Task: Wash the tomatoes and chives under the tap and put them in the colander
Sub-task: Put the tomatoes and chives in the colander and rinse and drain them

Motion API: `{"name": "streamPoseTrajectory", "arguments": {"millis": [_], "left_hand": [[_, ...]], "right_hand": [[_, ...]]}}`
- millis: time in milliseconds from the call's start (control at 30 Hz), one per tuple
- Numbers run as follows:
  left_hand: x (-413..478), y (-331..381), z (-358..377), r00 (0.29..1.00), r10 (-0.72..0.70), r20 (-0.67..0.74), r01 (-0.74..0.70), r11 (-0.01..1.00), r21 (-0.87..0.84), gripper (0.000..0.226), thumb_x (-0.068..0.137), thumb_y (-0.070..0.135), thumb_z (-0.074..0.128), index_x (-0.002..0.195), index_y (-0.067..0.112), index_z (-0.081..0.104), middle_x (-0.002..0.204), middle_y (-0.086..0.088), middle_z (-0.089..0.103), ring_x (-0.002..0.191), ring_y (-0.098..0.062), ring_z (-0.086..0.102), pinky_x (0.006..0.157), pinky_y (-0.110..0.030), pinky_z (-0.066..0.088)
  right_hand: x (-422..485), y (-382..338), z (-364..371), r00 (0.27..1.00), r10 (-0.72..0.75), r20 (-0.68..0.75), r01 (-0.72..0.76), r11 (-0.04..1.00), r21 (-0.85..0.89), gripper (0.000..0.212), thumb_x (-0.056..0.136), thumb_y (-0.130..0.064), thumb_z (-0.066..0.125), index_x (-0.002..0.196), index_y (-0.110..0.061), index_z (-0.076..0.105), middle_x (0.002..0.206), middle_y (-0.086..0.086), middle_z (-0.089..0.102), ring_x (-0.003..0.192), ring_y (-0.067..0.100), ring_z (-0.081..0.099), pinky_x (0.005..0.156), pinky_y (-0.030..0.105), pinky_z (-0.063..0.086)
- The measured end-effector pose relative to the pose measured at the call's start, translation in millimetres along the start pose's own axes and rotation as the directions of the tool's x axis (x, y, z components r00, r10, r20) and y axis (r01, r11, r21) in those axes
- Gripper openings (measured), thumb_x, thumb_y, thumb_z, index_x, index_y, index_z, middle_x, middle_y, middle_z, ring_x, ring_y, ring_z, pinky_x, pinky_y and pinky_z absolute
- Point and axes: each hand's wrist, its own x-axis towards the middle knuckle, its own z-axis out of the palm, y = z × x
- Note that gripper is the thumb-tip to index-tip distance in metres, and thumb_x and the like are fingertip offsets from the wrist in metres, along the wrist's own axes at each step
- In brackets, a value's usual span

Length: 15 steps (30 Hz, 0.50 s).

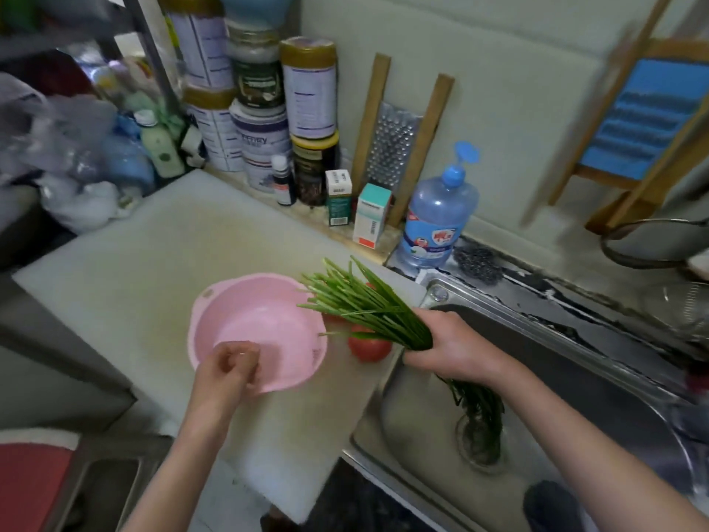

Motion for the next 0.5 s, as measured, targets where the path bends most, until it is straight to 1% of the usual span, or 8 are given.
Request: {"name": "streamPoseTrajectory", "arguments": {"millis": [100,200,267,300,333,400,433,500], "left_hand": [[40.2,10.1,-22.7,0.988,0.155,0.007,-0.152,0.957,0.248,0.005,0.087,0.012,0.065,0.091,0.010,0.062,0.069,-0.005,0.061,0.067,-0.026,0.057,0.065,-0.038,0.048],[78.7,16.2,-46.3,0.945,0.320,-0.067,-0.258,0.856,0.449,0.020,0.081,0.017,0.070,0.098,0.011,0.061,0.086,-0.004,0.062,0.079,-0.026,0.058,0.073,-0.039,0.047],[99.3,18.2,-60.3,0.940,0.328,-0.094,-0.241,0.834,0.496,0.039,0.077,0.021,0.075,0.109,0.005,0.058,0.097,-0.004,0.057,0.086,-0.025,0.056,0.078,-0.042,0.048],[108.7,17.2,-65.7,0.954,0.290,-0.074,-0.218,0.843,0.491,0.049,0.075,0.022,0.078,0.115,0.002,0.055,0.099,-0.004,0.054,0.089,-0.025,0.055,0.080,-0.043,0.048],[116.2,17.5,-69.2,0.977,0.209,-0.039,-0.168,0.871,0.461,0.057,0.074,0.020,0.079,0.119,-0.001,0.052,0.099,-0.004,0.052,0.089,-0.025,0.054,0.082,-0.043,0.047],[126.0,13.0,-73.1,0.997,-0.007,0.077,-0.025,0.913,0.407,0.056,0.077,0.021,0.076,0.122,0.001,0.049,0.091,-0.001,0.054,0.087,-0.025,0.055,0.081,-0.040,0.047],[127.9,9.2,-74.8,0.983,-0.104,0.150,0.032,0.908,0.418,0.050,0.080,0.025,0.074,0.120,0.005,0.051,0.091,-0.001,0.058,0.089,-0.026,0.058,0.083,-0.039,0.048],[129.8,0.6,-76.7,0.941,-0.212,0.264,0.064,0.876,0.477,0.050,0.083,0.033,0.069,0.124,0.011,0.051,0.109,-0.010,0.064,0.102,-0.030,0.061,0.090,-0.042,0.048]], "right_hand": [[29.8,-31.5,12.6,0.999,0.034,0.011,-0.034,0.999,0.011,0.027,0.072,-0.028,0.068,0.098,-0.021,0.063,0.085,0.002,0.068,0.080,0.015,0.063,0.072,0.030,0.050],[57.9,-67.3,24.6,0.999,0.025,0.045,-0.024,0.999,-0.028,0.033,0.074,-0.028,0.067,0.107,-0.021,0.062,0.093,0.001,0.068,0.086,0.015,0.063,0.078,0.032,0.053],[72.9,-92.0,31.4,0.997,-0.015,0.078,0.017,0.999,-0.029,0.036,0.073,-0.033,0.065,0.108,-0.022,0.061,0.095,-0.002,0.068,0.087,0.014,0.063,0.079,0.038,0.054],[80.0,-105.3,33.2,0.995,-0.035,0.092,0.039,0.998,-0.039,0.032,0.073,-0.033,0.063,0.103,-0.022,0.061,0.091,-0.001,0.068,0.083,0.014,0.063,0.075,0.041,0.055],[86.9,-119.0,34.2,0.993,-0.056,0.100,0.062,0.996,-0.057,0.024,0.073,-0.031,0.062,0.097,-0.023,0.060,0.086,0.000,0.067,0.079,0.015,0.063,0.071,0.041,0.055],[102.9,-145.5,38.7,0.988,-0.096,0.123,0.109,0.989,-0.101,0.012,0.076,-0.024,0.062,0.086,-0.024,0.056,0.077,0.002,0.064,0.071,0.016,0.061,0.062,0.038,0.051],[112.0,-159.1,43.3,0.983,-0.109,0.145,0.127,0.985,-0.117,0.011,0.077,-0.023,0.062,0.086,-0.023,0.055,0.075,0.002,0.063,0.068,0.017,0.060,0.057,0.036,0.049],[132.1,-177.6,61.3,0.975,-0.129,0.183,0.159,0.974,-0.159,0.015,0.076,-0.026,0.062,0.088,-0.019,0.057,0.074,0.002,0.061,0.064,0.017,0.059,0.051,0.034,0.047]]}}
